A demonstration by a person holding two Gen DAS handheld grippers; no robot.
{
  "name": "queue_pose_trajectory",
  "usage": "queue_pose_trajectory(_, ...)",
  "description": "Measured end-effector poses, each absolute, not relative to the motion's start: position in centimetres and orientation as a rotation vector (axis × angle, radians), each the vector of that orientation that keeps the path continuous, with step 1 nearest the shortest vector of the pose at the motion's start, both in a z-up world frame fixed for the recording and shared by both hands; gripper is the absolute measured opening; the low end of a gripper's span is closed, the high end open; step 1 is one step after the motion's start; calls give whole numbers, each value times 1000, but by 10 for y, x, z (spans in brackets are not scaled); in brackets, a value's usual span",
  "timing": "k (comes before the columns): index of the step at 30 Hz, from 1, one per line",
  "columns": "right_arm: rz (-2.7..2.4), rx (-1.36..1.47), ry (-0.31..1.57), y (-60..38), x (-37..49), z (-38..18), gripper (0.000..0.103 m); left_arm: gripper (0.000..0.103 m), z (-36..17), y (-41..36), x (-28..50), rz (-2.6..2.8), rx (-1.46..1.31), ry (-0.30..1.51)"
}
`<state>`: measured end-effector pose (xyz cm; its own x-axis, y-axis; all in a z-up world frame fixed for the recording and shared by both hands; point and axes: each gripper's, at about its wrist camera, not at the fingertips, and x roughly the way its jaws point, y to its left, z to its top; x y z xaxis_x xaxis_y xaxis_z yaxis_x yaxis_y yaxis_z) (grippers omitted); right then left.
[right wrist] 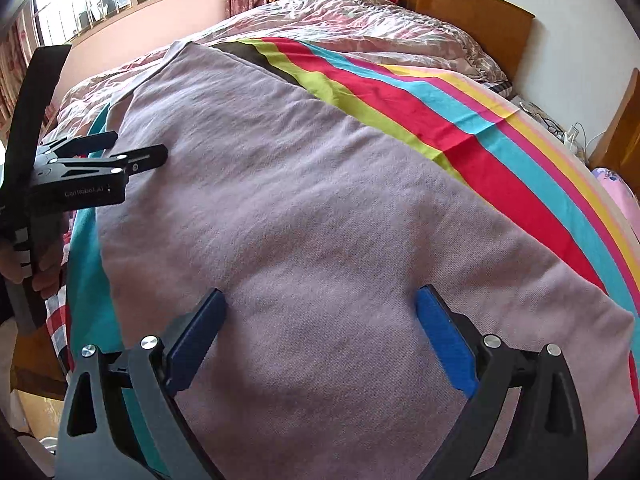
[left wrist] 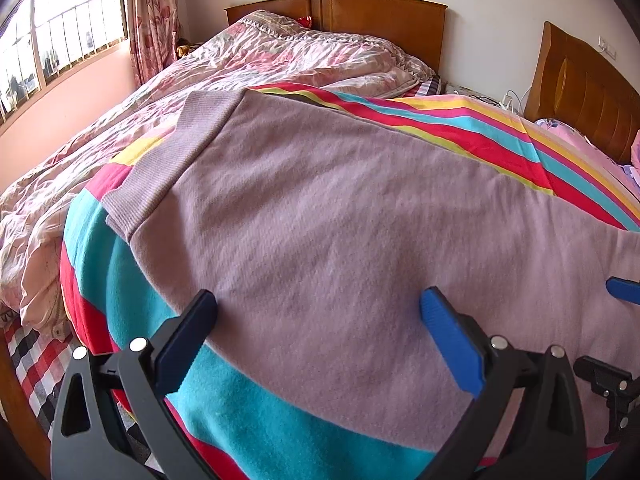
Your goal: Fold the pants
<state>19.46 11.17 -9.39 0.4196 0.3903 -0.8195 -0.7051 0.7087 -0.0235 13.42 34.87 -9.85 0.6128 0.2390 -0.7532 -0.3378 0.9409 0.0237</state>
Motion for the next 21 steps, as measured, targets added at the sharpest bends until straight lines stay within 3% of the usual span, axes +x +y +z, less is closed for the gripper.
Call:
queue_pose_trajectory(12, 792, -489, 906, 97, 145, -93, 93, 102, -100, 345, 137, 342, -103, 862)
queue_pose_trajectory(14, 848, -458, 1001, 90, 146, -89, 93, 101, -87, 344, 139, 367, -130, 895)
queue_pose_trajectory(16, 908, -436, 964, 80, 144, -75, 93, 102, -62, 335, 142, 319, -136, 826)
queue_pose_trajectory(21, 756, -288, 860, 49, 190, -55, 93, 102, -44, 298, 216, 169, -77, 836)
